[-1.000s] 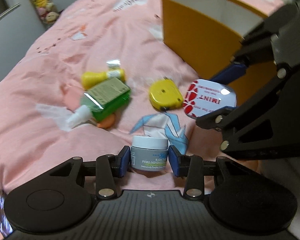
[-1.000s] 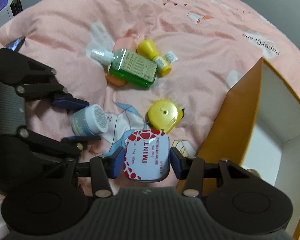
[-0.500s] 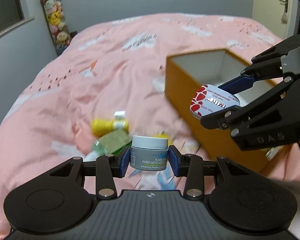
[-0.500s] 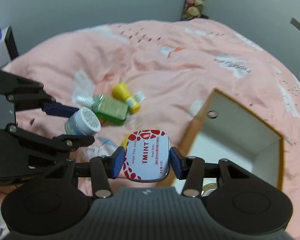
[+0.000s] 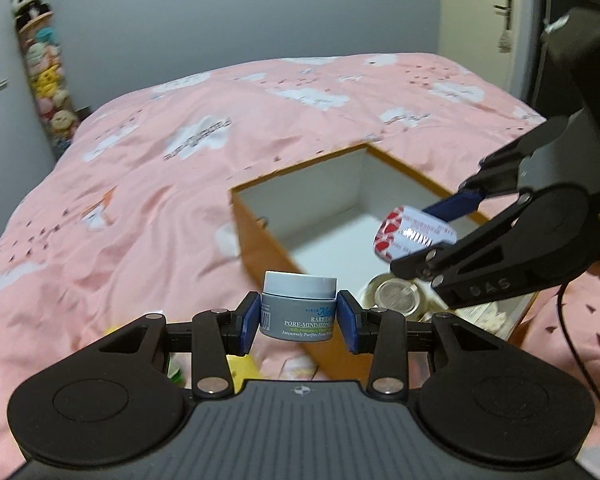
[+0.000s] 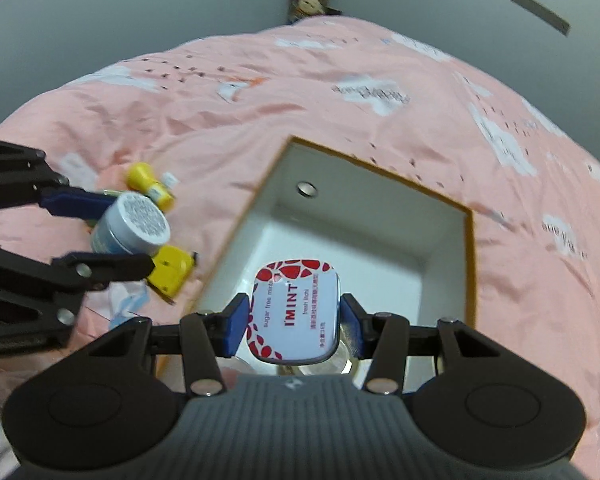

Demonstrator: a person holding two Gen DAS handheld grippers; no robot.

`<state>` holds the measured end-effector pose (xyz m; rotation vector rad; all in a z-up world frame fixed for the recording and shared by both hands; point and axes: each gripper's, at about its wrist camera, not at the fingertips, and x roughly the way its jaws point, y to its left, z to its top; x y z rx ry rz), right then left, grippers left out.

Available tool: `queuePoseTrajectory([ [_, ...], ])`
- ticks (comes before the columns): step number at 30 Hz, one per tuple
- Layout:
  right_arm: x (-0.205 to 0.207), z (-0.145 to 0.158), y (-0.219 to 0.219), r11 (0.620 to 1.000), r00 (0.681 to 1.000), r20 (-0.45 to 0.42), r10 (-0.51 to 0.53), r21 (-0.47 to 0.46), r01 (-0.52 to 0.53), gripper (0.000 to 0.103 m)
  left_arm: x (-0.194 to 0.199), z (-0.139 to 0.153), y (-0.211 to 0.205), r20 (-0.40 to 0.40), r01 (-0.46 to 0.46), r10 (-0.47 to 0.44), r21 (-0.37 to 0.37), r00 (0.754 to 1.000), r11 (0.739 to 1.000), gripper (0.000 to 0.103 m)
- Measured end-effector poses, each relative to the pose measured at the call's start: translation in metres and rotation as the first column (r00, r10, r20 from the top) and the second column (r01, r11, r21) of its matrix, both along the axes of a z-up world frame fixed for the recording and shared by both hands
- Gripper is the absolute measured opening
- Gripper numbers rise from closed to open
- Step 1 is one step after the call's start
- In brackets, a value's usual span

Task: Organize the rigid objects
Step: 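Carry the IMINT tin with the right gripper while the left gripper carries the cream jar into the box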

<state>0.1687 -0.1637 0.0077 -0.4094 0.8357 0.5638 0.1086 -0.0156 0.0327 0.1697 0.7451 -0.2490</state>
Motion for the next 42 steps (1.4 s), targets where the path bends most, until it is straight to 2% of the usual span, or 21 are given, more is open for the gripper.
queuePoseTrajectory([
  [4, 0.015, -0.009, -0.016, 1.000, 0.998, -0.051, -0.026, 0.000, 0.026, 0.049, 0.015, 0.001, -0.012, -0.012, 0.101, -0.101, 0.004, 0.995, 0.995, 0.047],
  [6, 0.023, -0.015, -0.022, 0.999, 0.995, -0.095, -0.037, 0.010, 0.038, 0.049, 0.023, -0.001, -0.016, -0.033, 0.177, -0.176, 0.006, 0.984, 0.984, 0.047],
  [9, 0.036, -0.023, -0.032, 0.997, 0.985, -0.166, -0.052, 0.043, 0.060, 0.049, 0.040, -0.007, -0.022, -0.081, 0.287, -0.284, 0.032, 0.956, 0.957, 0.047],
  [13, 0.048, -0.032, -0.037, 0.996, 0.979, -0.188, -0.075, 0.023, 0.081, 0.049, 0.063, -0.016, -0.035, -0.151, 0.396, -0.382, 0.079, 0.912, 0.915, 0.047],
  [18, 0.062, -0.046, -0.047, 0.995, 0.968, -0.234, -0.088, 0.034, 0.098, 0.049, 0.081, -0.035, -0.057, -0.256, 0.506, -0.461, 0.148, 0.850, 0.850, 0.047],
  [22, 0.068, -0.055, -0.050, 0.994, 0.965, -0.248, -0.088, 0.042, 0.102, 0.049, 0.090, -0.054, -0.077, -0.379, 0.610, -0.513, 0.199, 0.770, 0.767, 0.047],
  [25, 0.071, -0.061, -0.054, 0.992, 0.961, -0.258, -0.098, 0.053, 0.115, 0.049, 0.099, -0.073, -0.091, -0.487, 0.654, -0.493, 0.244, 0.721, 0.716, 0.047],
  [27, 0.071, -0.064, -0.054, 0.991, 0.959, -0.266, -0.097, 0.060, 0.117, 0.049, 0.104, -0.084, -0.100, -0.532, 0.675, -0.474, 0.282, 0.701, 0.682, 0.047],
  [30, 0.069, -0.069, -0.054, 0.993, 0.959, -0.272, -0.079, 0.059, 0.099, 0.049, 0.113, -0.097, -0.107, -0.586, 0.696, -0.451, 0.297, 0.673, 0.653, 0.047],
  [32, 0.069, -0.071, -0.053, 0.994, 0.958, -0.277, -0.072, 0.059, 0.091, 0.049, 0.117, -0.105, -0.110, -0.630, 0.726, -0.448, 0.286, 0.634, 0.625, 0.047],
  [34, 0.069, -0.071, -0.054, 0.994, 0.958, -0.279, -0.068, 0.066, 0.090, 0.049, 0.118, -0.111, -0.113, -0.649, 0.738, -0.443, 0.286, 0.619, 0.612, 0.049],
  [36, 0.069, -0.071, -0.055, 0.993, 0.958, -0.280, -0.068, 0.073, 0.092, 0.049, 0.119, -0.118, -0.113, -0.665, 0.737, -0.424, 0.292, 0.615, 0.610, 0.052],
  [38, 0.070, -0.072, -0.056, 0.993, 0.957, -0.284, -0.068, 0.075, 0.093, 0.049, 0.121, -0.124, -0.111, -0.683, 0.736, -0.410, 0.283, 0.604, 0.615, 0.052],
  [42, 0.071, -0.075, -0.056, 0.994, 0.955, -0.287, -0.070, 0.064, 0.093, 0.049, 0.126, -0.126, -0.105, -0.679, 0.722, -0.405, 0.272, 0.612, 0.636, 0.068],
])
